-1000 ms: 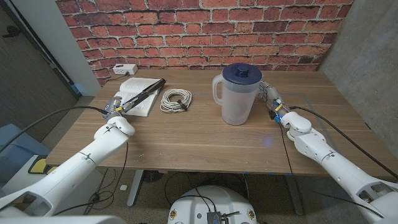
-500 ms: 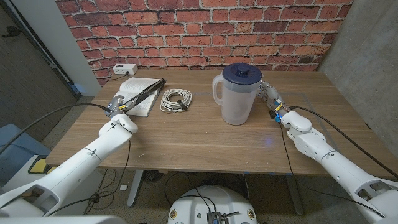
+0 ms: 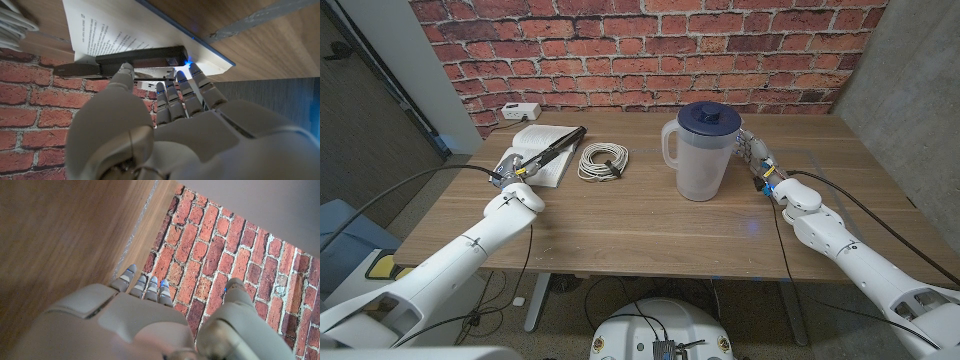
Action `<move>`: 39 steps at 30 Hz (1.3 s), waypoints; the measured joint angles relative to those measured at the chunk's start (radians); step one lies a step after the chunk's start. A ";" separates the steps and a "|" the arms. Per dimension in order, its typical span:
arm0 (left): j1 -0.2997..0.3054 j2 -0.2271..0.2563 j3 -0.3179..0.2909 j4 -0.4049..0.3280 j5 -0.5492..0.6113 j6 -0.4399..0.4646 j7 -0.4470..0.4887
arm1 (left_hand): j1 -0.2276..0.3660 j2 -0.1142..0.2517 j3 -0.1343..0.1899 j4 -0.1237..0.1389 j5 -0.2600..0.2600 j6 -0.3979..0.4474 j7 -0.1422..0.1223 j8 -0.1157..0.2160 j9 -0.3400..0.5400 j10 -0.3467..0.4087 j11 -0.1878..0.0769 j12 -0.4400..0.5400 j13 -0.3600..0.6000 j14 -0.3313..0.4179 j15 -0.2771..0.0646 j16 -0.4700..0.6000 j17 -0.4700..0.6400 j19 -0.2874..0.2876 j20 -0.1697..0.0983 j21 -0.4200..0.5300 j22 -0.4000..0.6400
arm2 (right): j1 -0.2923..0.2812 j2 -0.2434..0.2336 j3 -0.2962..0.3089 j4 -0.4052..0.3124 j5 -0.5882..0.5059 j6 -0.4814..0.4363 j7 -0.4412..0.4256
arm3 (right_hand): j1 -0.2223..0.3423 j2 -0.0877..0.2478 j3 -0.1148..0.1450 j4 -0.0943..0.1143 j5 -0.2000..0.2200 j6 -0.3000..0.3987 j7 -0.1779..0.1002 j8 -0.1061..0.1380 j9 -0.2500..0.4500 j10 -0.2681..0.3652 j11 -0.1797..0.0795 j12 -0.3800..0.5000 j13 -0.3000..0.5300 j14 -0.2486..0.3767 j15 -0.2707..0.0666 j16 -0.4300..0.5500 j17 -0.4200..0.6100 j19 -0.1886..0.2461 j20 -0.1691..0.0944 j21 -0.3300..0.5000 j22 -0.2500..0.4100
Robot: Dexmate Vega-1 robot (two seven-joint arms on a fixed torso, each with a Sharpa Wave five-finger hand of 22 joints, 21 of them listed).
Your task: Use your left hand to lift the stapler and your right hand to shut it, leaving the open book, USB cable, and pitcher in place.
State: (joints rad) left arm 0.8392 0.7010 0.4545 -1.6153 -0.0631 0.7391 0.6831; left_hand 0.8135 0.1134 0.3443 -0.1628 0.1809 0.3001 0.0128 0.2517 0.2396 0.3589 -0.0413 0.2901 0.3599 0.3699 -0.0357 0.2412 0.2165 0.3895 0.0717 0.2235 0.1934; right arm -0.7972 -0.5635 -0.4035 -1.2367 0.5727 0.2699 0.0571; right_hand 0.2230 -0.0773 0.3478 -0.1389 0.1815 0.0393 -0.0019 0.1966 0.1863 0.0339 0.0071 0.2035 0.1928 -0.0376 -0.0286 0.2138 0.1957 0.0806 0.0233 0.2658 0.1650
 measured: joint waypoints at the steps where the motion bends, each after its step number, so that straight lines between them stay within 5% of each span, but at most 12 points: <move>1: 0.000 0.000 0.000 0.001 0.000 0.000 0.000 | 0.000 0.000 -0.001 0.001 0.000 0.000 0.000 0.000 0.000 0.000 0.000 0.000 0.000 0.000 0.000 0.003 0.000 0.000 0.000 0.000 0.000 | 0.000 0.000 0.000 0.000 0.000 0.000 0.000 | 0.000 0.000 0.000 0.000 0.000 0.000 0.000 0.000 0.000 0.000 0.000 0.000 0.000 0.000 0.000 0.000 0.000 0.000 0.000 0.000 0.000; 16: -0.025 -0.008 0.014 0.028 -0.002 -0.003 -0.017 | 0.004 0.004 -0.005 0.005 -0.004 0.034 0.005 0.008 0.005 0.029 -0.007 0.015 0.005 0.027 -0.008 0.025 0.009 0.011 -0.001 0.010 0.000 | 0.000 0.001 0.002 0.004 0.003 0.000 -0.001 | 0.000 0.000 0.000 0.000 0.000 0.000 0.000 0.000 0.000 0.000 0.000 0.000 0.000 0.000 0.000 0.000 0.000 0.004 0.004 -0.007 0.000; 39: -0.036 -0.010 0.037 0.036 -0.003 0.031 -0.029 | 0.051 0.035 -0.010 0.002 0.011 0.224 0.013 0.095 0.032 0.236 -0.020 0.103 0.045 0.217 -0.019 0.146 0.062 0.092 -0.010 0.066 0.025 | -0.013 0.001 0.004 -0.013 0.005 0.000 -0.013 | 0.000 0.000 -0.003 0.003 0.000 0.000 0.000 0.000 0.000 0.000 0.000 0.000 0.000 0.000 0.000 0.000 0.000 0.005 0.005 -0.022 0.000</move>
State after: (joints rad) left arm 0.8028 0.6906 0.4910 -1.5794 -0.0661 0.7697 0.6543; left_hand 0.8649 0.1488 0.3341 -0.1604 0.1915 0.5243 0.0256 0.3468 0.2717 0.5952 -0.0613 0.3932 0.4046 0.5873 -0.0551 0.3874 0.2784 0.4812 0.0620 0.2896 0.2189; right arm -0.8099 -0.5621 -0.3993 -1.2501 0.5774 0.2697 0.0440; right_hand 0.2230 -0.0773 0.3451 -0.1362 0.1815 0.0393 -0.0019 0.1966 0.1863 0.0339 0.0071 0.2035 0.1928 -0.0376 -0.0286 0.2138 0.1957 0.0859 0.0288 0.2438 0.1650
